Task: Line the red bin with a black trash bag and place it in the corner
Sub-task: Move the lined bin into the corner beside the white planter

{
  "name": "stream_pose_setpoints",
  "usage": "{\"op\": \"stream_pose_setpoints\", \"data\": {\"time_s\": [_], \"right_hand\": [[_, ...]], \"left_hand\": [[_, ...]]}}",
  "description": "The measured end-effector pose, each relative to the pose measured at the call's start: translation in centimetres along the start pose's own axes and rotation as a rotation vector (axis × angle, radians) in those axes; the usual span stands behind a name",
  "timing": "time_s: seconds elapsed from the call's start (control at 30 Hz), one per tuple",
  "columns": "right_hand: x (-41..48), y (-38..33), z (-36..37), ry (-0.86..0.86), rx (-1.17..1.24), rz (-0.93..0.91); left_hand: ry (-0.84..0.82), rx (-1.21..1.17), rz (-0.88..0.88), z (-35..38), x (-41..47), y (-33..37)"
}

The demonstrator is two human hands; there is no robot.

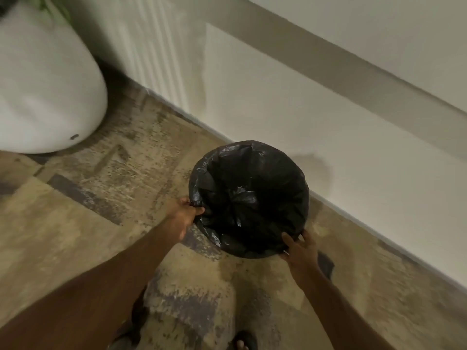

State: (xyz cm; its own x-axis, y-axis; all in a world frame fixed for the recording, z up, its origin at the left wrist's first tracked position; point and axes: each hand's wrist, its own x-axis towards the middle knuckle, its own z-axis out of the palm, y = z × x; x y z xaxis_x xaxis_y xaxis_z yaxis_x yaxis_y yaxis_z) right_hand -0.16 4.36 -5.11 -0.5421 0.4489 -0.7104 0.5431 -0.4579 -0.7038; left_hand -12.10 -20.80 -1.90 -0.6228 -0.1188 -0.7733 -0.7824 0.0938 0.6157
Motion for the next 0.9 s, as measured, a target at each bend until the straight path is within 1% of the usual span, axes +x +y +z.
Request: {"op": "stream_pose_setpoints", "data": {"time_s": [0.17,0.3,0.37,0.47,0.53,0.67,0.73,0.83,0.9], "right_hand": [[1.9,0.1,9.5,-0.1,-0.015,-0.011],[3.6,1.0,18.4,-0.082,-0.144,-0.077],[4.3,1.3,23.5,-0.113,-0.151,-0.108],[5.5,1.6,30.2,-0.139,-0.154,-0.082],[6.3,1.7,33.4,-0.159,-0.157,-0.075],[8.2,2.0,40.0,-0.16,-0.286,-0.087],[8.9,2.3,42.9,-0.186,-0.283,-0.077],[9.4,2.2,45.8,-0.209,-0.266,-0.058],[9.8,2.3,47.3,-0.201,-0.31,-0.063]], "left_hand": [[0.047,-0.066,0.013,-7.0,4.8,2.8],[0.097,-0.113,0.0,-13.6,9.2,4.4],[0.133,-0.109,-0.015,-17.4,11.9,5.5],[0.166,-0.14,-0.017,-22.2,15.8,6.9],[0.2,-0.154,-0.011,-24.2,17.5,7.7],[0.225,-0.183,-0.013,-28.2,20.9,9.7],[0.265,-0.173,-0.024,-30.0,22.4,10.3],[0.243,-0.178,-0.031,-31.7,24.2,10.9],[0.227,-0.165,-0.043,-32.8,25.1,11.2]]}}
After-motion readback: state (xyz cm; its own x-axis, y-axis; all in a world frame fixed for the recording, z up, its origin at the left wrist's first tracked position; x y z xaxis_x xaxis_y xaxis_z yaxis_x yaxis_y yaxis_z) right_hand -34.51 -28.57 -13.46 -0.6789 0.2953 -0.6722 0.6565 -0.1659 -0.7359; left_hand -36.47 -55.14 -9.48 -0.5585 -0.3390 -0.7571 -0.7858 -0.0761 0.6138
